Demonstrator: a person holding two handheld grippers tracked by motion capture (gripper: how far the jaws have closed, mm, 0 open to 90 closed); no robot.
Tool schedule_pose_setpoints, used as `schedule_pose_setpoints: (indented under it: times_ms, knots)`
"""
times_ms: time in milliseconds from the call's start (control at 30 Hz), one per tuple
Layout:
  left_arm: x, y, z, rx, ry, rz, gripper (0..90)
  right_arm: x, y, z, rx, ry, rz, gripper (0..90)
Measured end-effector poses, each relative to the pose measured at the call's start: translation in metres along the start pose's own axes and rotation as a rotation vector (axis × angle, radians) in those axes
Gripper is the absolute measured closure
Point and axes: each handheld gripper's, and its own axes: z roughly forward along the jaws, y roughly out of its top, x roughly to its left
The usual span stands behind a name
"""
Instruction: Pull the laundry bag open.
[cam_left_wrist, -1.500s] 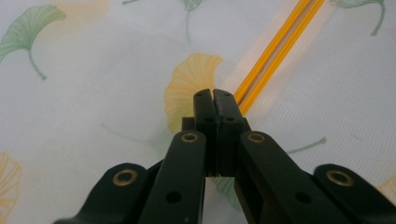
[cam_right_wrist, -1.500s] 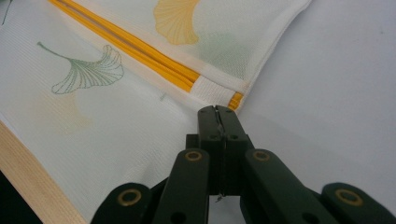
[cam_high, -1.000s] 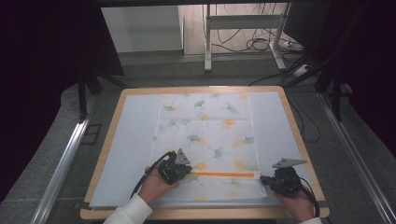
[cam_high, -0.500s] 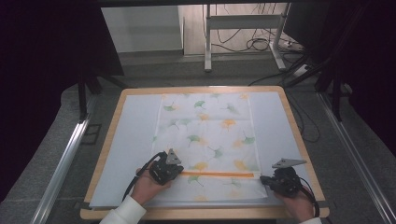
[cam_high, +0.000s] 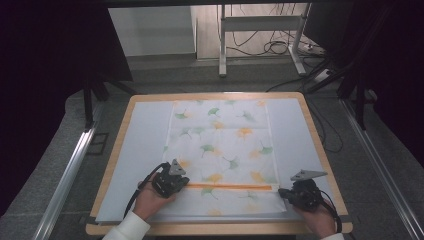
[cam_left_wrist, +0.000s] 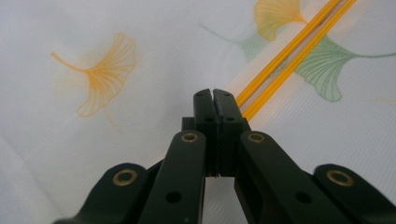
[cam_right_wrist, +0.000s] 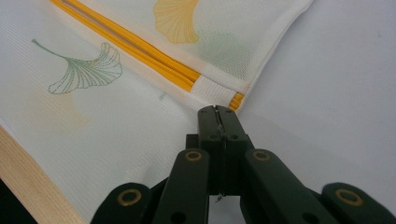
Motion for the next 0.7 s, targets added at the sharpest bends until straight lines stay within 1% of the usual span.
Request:
schedule_pose_setpoints:
  times_ms: [633, 700]
  knots:
    - [0.014, -0.017, -0.012, 0.008, 0.027, -0.031, 90.0, -0.001, 0.0, 0.0, 0.001, 0.003, -0.002, 89.7]
    - [0.015, -0.019, -0.013, 0.01, 0.035, -0.032, 90.0, -0.001, 0.0, 0.0, 0.001, 0.004, -0.001, 89.7]
